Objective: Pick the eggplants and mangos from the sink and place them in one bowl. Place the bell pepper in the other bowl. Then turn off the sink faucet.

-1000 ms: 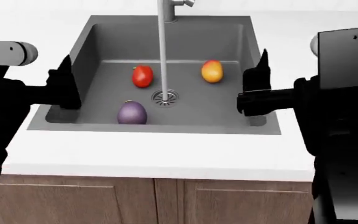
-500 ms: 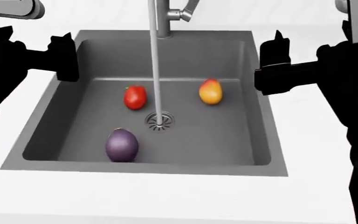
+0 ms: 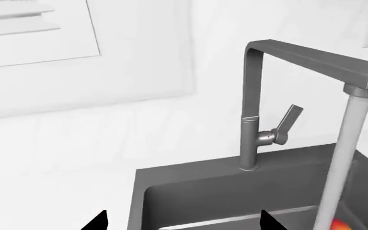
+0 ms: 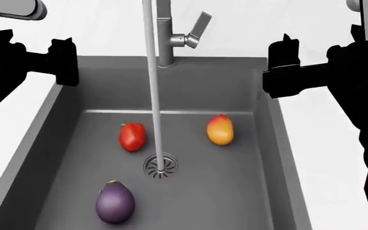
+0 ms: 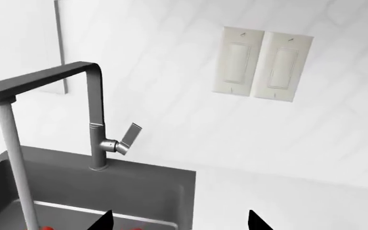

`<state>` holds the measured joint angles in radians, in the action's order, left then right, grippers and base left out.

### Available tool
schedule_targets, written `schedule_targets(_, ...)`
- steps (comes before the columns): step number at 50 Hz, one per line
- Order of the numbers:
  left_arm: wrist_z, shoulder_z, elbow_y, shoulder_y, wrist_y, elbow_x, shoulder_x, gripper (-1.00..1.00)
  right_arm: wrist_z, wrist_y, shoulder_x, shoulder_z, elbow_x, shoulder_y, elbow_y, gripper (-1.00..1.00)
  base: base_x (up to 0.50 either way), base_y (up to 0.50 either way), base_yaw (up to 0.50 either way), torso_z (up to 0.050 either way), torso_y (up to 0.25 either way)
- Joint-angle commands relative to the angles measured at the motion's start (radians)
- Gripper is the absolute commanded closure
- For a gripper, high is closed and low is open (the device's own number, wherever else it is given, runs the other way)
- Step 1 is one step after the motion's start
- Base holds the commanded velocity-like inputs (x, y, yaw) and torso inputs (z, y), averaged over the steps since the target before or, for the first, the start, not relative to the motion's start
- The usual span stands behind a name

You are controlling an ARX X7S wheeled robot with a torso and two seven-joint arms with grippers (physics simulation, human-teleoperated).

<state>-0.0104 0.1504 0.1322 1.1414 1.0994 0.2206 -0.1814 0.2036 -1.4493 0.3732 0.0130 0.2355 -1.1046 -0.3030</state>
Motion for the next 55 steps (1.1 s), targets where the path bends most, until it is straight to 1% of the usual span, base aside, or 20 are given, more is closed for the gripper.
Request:
schedule_targets(1, -0.018, 0.005, -0.007, -0.003, 0.021, 0.024, 0.006, -1.00, 0.003, -0.010, -0.002, 0.002, 0.000, -0.003, -0.001, -1.00, 0.38, 0.09, 0.00, 0.000, 0.000)
schedule_targets(10, -0.002, -0.007, -0.039, -0.021, 0.078, 0.037, 0.004, -1.00, 0.006, -0.008, 0.001, 0.001, 0.007, -0.003, 0.000, -1.00, 0.39, 0.01, 0.00, 0.000, 0.001)
schedule_targets(20, 0.002, -0.001, -0.037, -0.011, 0.085, 0.040, 0.002, -1.00, 0.002, -0.026, -0.001, 0.005, 0.013, -0.008, 0.004, -1.00, 0.40, 0.00, 0.00, 0.000, 0.001)
schedule_targets(26, 0.007, 0.001, -0.037, -0.007, 0.090, 0.041, -0.001, -1.00, -0.011, -0.053, -0.017, 0.031, 0.014, -0.014, 0.008, -1.00, 0.15, 0.00, 0.00, 0.000, 0.000)
schedule_targets(29, 0.010, 0.000, -0.047, -0.003, 0.150, 0.052, 0.002, -1.00, -0.023, -0.091, -0.024, 0.040, 0.015, -0.025, 0.014, -1.00, 0.00, 0.00, 0.00, 0.000, 0.000)
schedule_targets(31, 0.000, -0.028, -0.104, 0.013, 0.308, 0.098, 0.007, -1.00, -0.022, -0.107, -0.021, 0.035, 0.021, -0.030, 0.019, -1.00, 0.00, 0.00, 0.00, 0.000, 0.000)
schedule_targets(33, -0.008, -0.011, -0.160, 0.020, 0.374, 0.117, -0.005, -1.00, -0.026, -0.111, -0.018, 0.033, 0.026, -0.032, 0.020, -1.00, 0.00, 0.00, 0.00, 0.000, 0.000)
schedule_targets(34, 0.066, -0.035, -0.199, 0.029, 0.471, 0.215, -0.007, -1.00, -0.027, -0.116, -0.015, 0.028, 0.033, -0.034, 0.023, -1.00, 0.00, 0.00, 0.00, 0.000, 0.000)
schedule_targets(35, 0.216, -0.043, -0.138, 0.043, 0.471, 0.365, -0.064, -1.00, -0.031, -0.116, -0.012, 0.026, 0.039, -0.035, 0.024, -1.00, 0.00, 0.00, 0.00, 0.000, 0.000)
schedule_targets(36, 0.366, -0.005, -0.158, 0.033, 0.471, 0.515, -0.132, -1.00, -0.035, -0.116, -0.011, 0.026, 0.045, -0.035, 0.025, -1.00, 0.00, 0.00, 0.00, 0.000, 0.000)
schedule_targets(37, 0.516, 0.013, -0.165, 0.025, 0.470, 0.665, -0.162, -1.00, -0.039, -0.116, -0.009, 0.025, 0.051, -0.035, 0.026, -1.00, 0.00, 0.00, 0.00, 0.000, 0.000)
schedule_targets(38, 0.666, 0.013, -0.136, 0.016, 0.466, 0.815, -0.176, -1.00, -0.044, -0.117, -0.007, 0.025, 0.059, -0.036, 0.028, -1.00, 0.00, 0.00, 0.00, 0.000, 0.000)
schedule_targets(42, 1.266, 0.119, -0.216, 0.001, 0.349, 1.415, -0.220, -1.00, -0.067, -0.119, 0.004, 0.023, 0.101, -0.039, 0.036, -1.00, 0.00, 0.00, 0.00, 0.000, 0.000)
schedule_targets(43, 1.373, 0.143, -0.218, -0.009, 0.328, 1.565, -0.225, -1.00, -0.077, -0.119, 0.008, 0.021, 0.116, -0.040, 0.039, -1.00, 0.00, 0.00, 0.00, 0.000, 0.000)
schedule_targets(45, 1.407, 0.176, -0.225, -0.030, 0.302, 1.865, -0.233, -1.00, -0.094, -0.118, 0.015, 0.019, 0.139, -0.041, 0.041, -1.00, 0.00, 0.00, 0.00, 0.000, 0.000)
schedule_targets(46, 1.410, 0.179, -0.228, -0.037, 0.296, 1.905, -0.231, -1.00, -0.102, -0.118, 0.017, 0.019, 0.149, -0.041, 0.043, -1.00, 0.00, 0.00, 0.00, 0.000, 0.000)
schedule_targets(47, 1.406, 0.179, -0.236, -0.043, 0.296, 1.892, -0.225, -1.00, -0.110, -0.117, 0.020, 0.018, 0.158, -0.041, 0.044, -1.00, 0.00, 0.00, 0.00, 0.000, 0.000)
schedule_targets(51, 1.441, 0.218, -0.258, -0.071, 0.252, 1.947, -0.218, -1.00, -0.150, -0.119, 0.032, 0.015, 0.212, -0.045, 0.056, -1.00, 0.00, 0.00, 0.00, 0.000, 0.000)
schedule_targets(52, 1.417, 0.213, -0.283, -0.080, 0.272, 1.930, -0.207, -1.00, -0.163, -0.119, 0.036, 0.015, 0.229, -0.046, 0.059, -1.00, 0.00, 0.00, 0.00, 0.000, 0.000)
schedule_targets(55, 1.456, 0.246, -0.305, -0.120, 0.231, 1.976, -0.220, -1.00, -0.193, -0.116, 0.044, 0.016, 0.266, -0.047, 0.064, -1.00, 0.00, 0.00, 0.00, 0.000, 0.000)
